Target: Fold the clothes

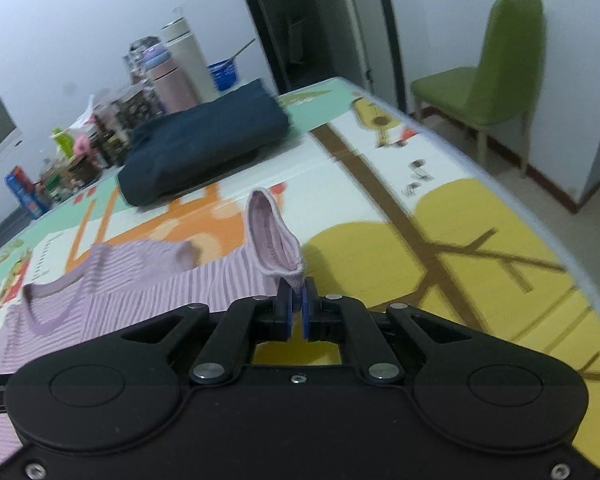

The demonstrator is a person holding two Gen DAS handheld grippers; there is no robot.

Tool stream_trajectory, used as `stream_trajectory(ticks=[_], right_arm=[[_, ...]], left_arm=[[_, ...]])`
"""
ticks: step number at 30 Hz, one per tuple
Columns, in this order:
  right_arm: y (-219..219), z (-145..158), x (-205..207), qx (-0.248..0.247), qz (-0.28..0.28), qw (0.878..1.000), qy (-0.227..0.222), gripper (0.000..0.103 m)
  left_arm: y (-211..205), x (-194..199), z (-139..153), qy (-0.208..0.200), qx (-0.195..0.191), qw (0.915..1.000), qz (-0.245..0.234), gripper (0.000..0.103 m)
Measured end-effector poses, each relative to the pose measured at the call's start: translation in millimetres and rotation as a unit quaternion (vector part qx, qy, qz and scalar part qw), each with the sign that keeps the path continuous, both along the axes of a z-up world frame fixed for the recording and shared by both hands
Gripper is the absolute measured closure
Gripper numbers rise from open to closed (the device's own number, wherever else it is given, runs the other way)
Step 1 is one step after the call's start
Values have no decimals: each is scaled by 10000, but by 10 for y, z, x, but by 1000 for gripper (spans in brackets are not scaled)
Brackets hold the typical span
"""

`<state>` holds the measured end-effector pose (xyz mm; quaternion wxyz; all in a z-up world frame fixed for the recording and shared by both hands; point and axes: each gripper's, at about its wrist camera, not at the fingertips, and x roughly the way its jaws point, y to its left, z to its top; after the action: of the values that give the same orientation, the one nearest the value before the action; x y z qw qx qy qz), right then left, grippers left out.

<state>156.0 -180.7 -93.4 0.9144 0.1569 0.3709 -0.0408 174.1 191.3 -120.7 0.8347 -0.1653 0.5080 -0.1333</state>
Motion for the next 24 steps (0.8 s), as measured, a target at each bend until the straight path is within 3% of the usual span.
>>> stream_trajectory(ticks=[16, 24], right_arm=[[-1032, 118, -173, -880, -725, 9935, 58, 99], [-1301, 109, -189, -1608, -745, 9838, 264, 99]], left_arm=[[-602, 62, -19, 28, 68, 9991, -425, 50], [-818, 74, -43, 37, 96, 9986, -526, 50]])
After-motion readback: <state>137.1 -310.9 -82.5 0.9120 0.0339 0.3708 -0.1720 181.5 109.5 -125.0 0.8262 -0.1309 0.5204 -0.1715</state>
